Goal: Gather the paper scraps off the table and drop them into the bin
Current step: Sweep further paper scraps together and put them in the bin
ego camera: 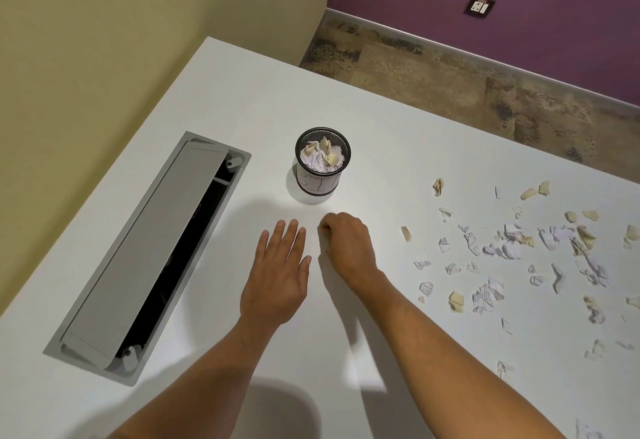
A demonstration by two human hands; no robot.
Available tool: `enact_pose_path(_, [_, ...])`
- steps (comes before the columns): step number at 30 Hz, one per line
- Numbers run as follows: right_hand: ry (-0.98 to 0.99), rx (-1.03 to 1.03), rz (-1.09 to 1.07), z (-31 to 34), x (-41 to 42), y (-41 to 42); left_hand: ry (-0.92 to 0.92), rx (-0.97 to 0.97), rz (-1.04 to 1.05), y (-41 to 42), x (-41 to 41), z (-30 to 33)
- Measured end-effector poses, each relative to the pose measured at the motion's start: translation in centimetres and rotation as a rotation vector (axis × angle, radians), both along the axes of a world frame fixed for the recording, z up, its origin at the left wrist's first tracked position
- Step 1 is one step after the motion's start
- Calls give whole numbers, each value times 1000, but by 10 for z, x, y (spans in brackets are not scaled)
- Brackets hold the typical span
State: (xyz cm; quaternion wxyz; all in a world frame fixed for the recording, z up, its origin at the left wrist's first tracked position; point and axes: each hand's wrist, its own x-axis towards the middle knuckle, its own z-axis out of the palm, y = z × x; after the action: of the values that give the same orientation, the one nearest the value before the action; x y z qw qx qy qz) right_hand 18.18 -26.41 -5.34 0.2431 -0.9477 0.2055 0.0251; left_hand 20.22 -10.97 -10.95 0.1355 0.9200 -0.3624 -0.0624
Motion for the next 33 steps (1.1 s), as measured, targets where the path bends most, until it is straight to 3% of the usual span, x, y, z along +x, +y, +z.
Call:
enact_pose_path(7, [-397, 222, -207, 44, 19, -5, -9, -4, 3, 0, 0, -1])
enact_pose_path(11, [-530, 264, -287, 75, 42, -16, -10, -2, 3, 0, 0, -2])
enact_pose_path(17, [-330, 189, -240, 83, 63, -33, -10, -5, -3, 2, 0, -4])
enact_pose_path(21, [-360, 172, -243, 82, 46, -34, -8, -18, -3, 1, 1, -2])
enact_pose_path(25, [-424, 258, -288, 86, 15, -37, 0, -2, -9, 2, 1, 0])
enact_pose_path(33, [-367, 369, -469, 84, -95, -49, 11, 56, -28, -2, -1, 10])
